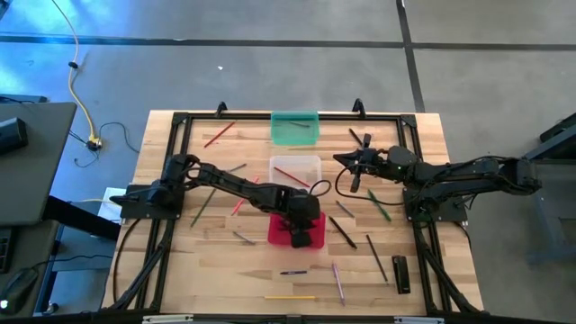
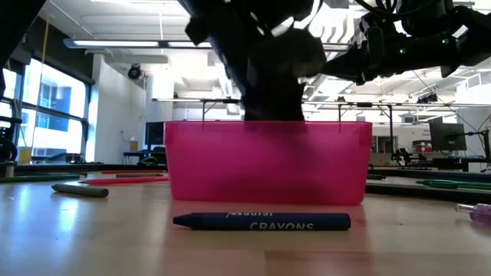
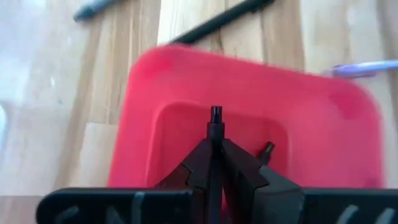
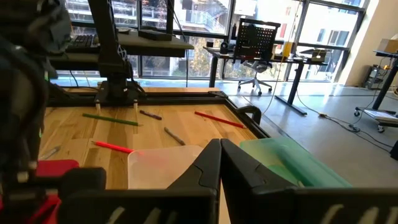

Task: Sort crayons/erasers/pens/pencils in bins
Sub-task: Put the left black pen into the red bin, then put the right gray crayon into the green bin

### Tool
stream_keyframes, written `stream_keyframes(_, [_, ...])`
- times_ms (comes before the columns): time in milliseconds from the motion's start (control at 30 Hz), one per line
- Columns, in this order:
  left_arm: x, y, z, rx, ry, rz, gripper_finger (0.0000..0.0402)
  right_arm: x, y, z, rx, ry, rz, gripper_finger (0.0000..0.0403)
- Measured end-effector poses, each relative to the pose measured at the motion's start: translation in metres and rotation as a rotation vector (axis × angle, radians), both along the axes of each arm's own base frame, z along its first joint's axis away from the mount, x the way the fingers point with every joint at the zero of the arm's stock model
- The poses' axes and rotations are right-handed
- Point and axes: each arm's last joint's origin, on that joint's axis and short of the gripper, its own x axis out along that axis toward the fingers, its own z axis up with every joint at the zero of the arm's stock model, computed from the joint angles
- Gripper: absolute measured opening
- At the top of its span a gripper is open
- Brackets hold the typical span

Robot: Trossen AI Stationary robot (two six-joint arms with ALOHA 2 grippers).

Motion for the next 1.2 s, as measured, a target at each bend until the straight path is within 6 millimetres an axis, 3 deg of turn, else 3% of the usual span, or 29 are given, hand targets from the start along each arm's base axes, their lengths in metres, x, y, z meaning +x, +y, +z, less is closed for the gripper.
stream_keyframes(233, [-0.006,-0.005,0.022,0.038,-0.028,-0.032,0.0021,0.000,0.000,0.000,0.001,0.003,0.000,0.0000])
stream_keyframes(600, [-0.001,-0.010,-0.008,0.026,0.042,-0.025,0.0021,0.000,0.000,0.000,0.004,0.002,0.000,0.0000])
stream_keyframes(800, [-0.001,-0.009,-0.008,0.028,0.035,-0.025,0.0022,0.000,0.000,0.000,0.003,0.002,0.000,0.0000])
stream_keyframes(1000, [-0.011,-0.011,0.028,0.103,-0.023,-0.068,0.0016,0.000,0.000,0.000,0.002,0.002,0.000,0.0000])
stream_keyframes(1133, [-0.033,-0.019,0.056,0.110,-0.100,-0.086,0.0002,0.000,0.000,0.000,0.004,0.003,0.000,0.0000])
stream_keyframes(1200, [-0.049,-0.021,0.059,0.095,-0.126,-0.079,0.0002,0.000,0.000,0.000,0.007,0.002,0.000,0.0000])
